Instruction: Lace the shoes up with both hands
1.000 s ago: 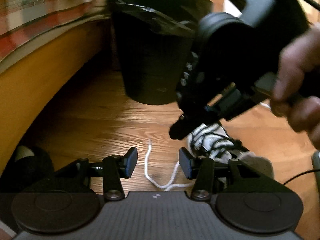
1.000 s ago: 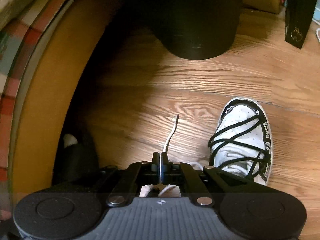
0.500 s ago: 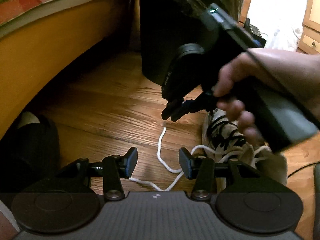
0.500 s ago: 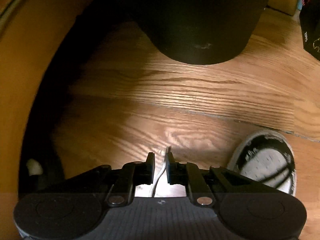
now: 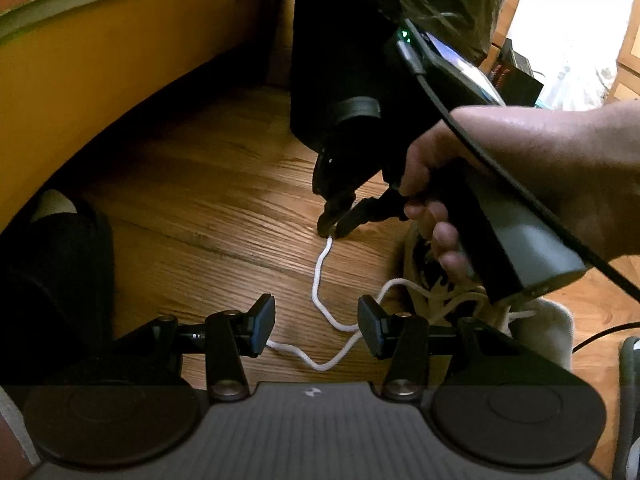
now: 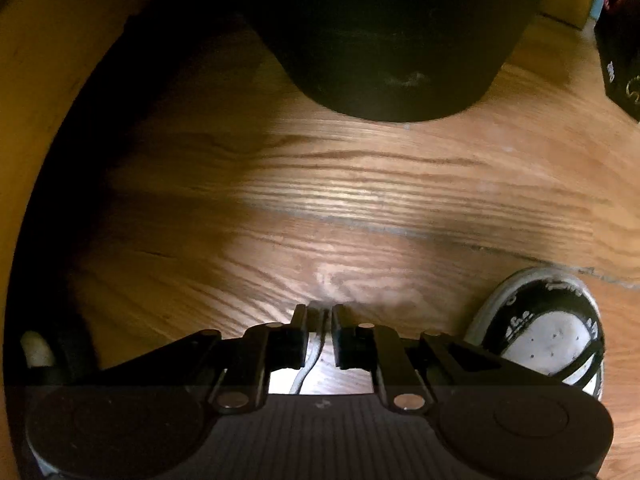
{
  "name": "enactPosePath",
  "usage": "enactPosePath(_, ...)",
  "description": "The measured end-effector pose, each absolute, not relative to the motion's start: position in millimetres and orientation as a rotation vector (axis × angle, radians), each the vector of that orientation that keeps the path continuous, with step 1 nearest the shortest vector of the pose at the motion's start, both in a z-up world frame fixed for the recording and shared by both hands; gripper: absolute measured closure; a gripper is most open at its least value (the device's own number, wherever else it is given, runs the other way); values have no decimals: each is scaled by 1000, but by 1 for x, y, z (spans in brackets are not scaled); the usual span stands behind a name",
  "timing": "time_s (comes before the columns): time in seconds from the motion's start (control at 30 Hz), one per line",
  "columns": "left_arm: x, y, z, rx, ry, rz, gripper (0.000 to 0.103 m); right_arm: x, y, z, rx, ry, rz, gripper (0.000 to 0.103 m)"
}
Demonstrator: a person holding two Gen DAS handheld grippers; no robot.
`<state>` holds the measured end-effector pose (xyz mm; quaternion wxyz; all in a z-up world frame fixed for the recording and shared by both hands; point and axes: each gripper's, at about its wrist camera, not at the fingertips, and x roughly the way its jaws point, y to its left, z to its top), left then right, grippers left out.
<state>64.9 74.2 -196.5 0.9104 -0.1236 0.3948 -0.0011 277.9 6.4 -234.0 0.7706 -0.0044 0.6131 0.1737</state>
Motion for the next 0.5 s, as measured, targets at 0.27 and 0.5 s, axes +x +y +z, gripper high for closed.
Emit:
enactPosePath(0.27,64,79,-199,-263,819,3,52,274,-6,-231,31,1326,390,99)
enactPosePath(0.5,63,79,-195,-268,809,3,52,265,-19,-213,102,1289,408,99)
